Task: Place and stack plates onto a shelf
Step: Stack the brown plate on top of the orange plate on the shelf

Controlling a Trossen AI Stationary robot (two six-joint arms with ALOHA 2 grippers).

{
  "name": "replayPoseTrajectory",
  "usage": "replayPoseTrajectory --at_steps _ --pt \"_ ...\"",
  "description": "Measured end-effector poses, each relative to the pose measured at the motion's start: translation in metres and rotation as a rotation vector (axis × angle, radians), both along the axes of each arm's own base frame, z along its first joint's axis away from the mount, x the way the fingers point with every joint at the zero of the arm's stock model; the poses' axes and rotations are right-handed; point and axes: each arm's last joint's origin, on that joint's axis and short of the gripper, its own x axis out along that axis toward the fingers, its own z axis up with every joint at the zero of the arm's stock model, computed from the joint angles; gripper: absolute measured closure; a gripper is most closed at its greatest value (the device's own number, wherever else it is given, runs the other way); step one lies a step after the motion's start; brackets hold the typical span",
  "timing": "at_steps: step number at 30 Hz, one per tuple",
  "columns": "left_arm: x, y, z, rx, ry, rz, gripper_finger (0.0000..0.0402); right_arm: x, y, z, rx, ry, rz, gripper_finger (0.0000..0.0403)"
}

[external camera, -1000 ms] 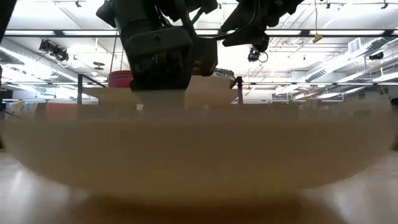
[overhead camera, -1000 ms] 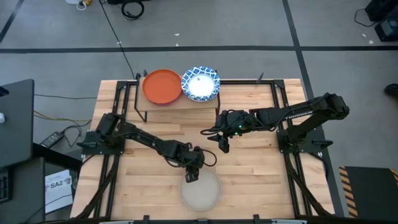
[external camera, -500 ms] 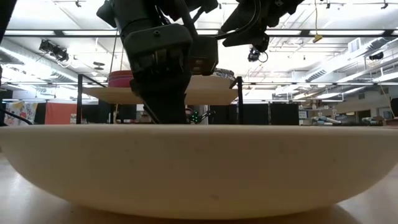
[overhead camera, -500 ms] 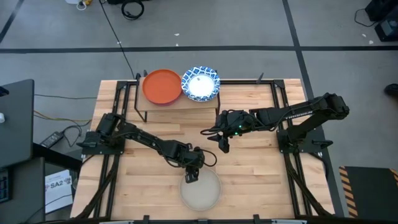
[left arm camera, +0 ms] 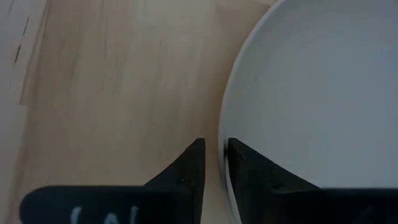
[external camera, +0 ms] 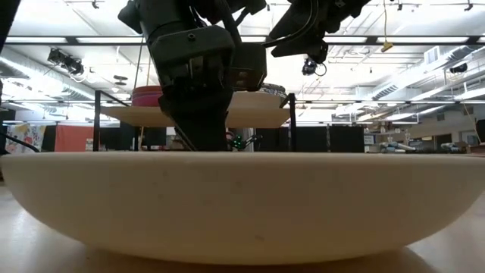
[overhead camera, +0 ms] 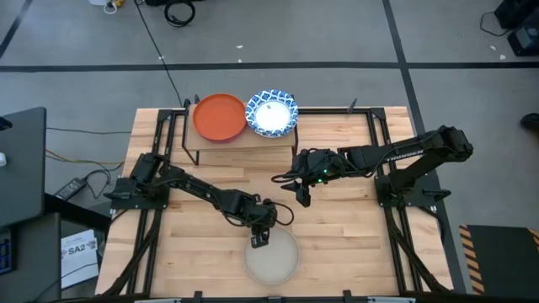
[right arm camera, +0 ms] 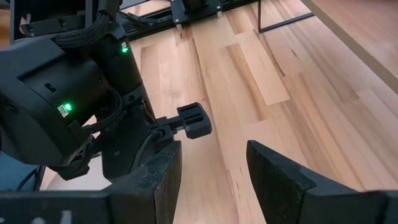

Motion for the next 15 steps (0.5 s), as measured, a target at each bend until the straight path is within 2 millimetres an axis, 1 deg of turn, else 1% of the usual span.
replayPoseTrajectory --at_steps 10,15 --pt "0.0008 -0.0009 0.0007 -0.026 -0.004 -0.011 0.0376 -0.0011 -0.0001 0.0013 0.000 -0.003 0.000 0.0216" --pt "0.0009 -0.0009 0.0014 -0.028 -0.009 -0.011 0.0383 -0.0077 -0.0008 0.0096 0.002 -0.024 0.000 0.0216"
